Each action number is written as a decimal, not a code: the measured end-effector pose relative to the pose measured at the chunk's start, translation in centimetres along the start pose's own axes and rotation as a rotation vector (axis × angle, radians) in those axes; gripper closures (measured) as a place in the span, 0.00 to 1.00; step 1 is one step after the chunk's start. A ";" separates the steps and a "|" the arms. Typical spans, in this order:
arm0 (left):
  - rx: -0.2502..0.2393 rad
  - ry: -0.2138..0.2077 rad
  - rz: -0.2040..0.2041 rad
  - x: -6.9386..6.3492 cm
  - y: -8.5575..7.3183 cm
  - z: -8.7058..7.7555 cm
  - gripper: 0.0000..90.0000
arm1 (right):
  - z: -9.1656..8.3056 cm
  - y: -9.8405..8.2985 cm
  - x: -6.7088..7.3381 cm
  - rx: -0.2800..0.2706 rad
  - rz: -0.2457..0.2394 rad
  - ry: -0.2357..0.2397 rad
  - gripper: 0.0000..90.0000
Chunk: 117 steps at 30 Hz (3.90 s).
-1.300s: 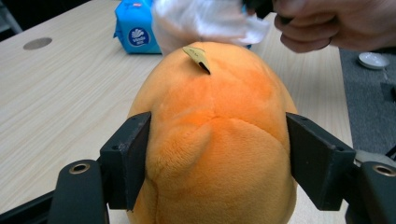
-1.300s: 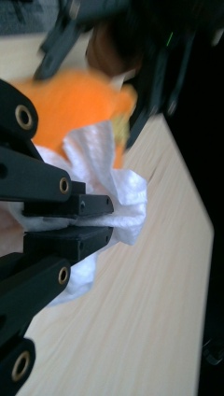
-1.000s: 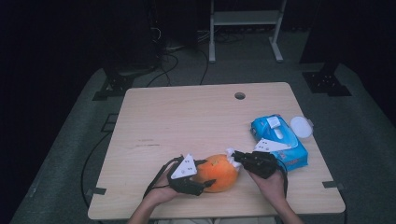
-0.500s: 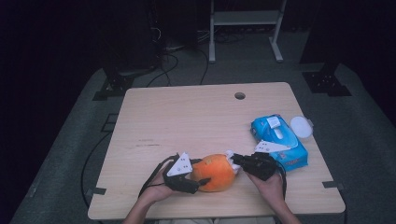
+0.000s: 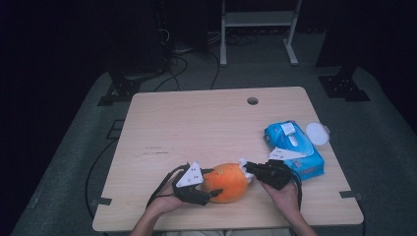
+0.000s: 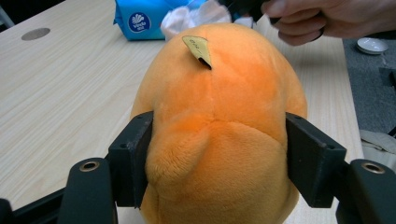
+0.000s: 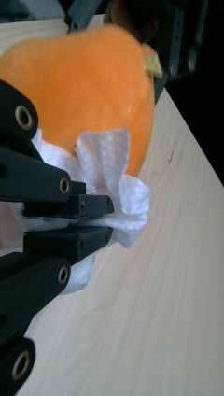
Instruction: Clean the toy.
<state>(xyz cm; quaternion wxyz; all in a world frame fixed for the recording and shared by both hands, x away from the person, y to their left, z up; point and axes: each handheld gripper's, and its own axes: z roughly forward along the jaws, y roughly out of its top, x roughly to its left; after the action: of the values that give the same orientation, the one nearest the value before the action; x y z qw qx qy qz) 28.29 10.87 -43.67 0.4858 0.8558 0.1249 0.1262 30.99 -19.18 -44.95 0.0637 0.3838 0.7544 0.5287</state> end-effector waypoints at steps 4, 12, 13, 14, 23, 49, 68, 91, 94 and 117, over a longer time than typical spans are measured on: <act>-0.004 -0.007 0.006 -0.2 0.1 0.0 0.36 | -0.3 0.8 1.2 -0.024 -0.044 0.004 0.92; -0.009 0.110 0.084 -1.8 1.8 0.6 0.45 | -1.4 1.8 2.8 -0.099 -0.077 0.044 0.92; -0.009 0.109 0.090 -2.0 2.0 0.8 0.45 | -1.6 2.1 3.5 -0.108 -0.097 0.060 0.92; -0.006 0.104 0.098 -2.2 2.2 0.9 0.45 | -1.6 2.3 4.3 -0.110 -0.126 0.071 0.92; -0.028 0.032 -0.059 -0.7 1.2 1.1 0.17 | -1.1 1.7 2.5 -0.061 -0.125 0.014 0.92; -0.090 0.044 -0.099 -1.0 2.5 0.2 0.30 | -0.8 1.8 5.3 -0.090 -0.215 0.042 0.92; -0.062 0.061 -0.178 -0.3 2.8 -0.6 0.41 | -2.0 2.6 7.2 -0.195 -0.307 0.027 0.92; -0.056 0.046 -0.198 0.9 2.3 -1.1 0.10 | -1.2 1.7 4.9 -0.142 -0.233 -0.024 0.93; -0.056 -0.004 -0.229 1.0 1.3 -0.1 0.20 | -1.2 1.7 4.5 -0.140 -0.208 -0.038 0.93; -0.078 0.033 -0.178 0.1 1.5 0.0 0.40 | -1.0 2.2 7.4 -0.146 -0.322 0.007 0.92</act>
<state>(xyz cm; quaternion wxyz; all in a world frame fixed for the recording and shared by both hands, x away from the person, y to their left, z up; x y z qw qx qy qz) 28.53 10.15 -42.39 0.5260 0.8196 0.2032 0.1014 26.45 -14.79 -40.37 0.1725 0.2506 0.7658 0.5665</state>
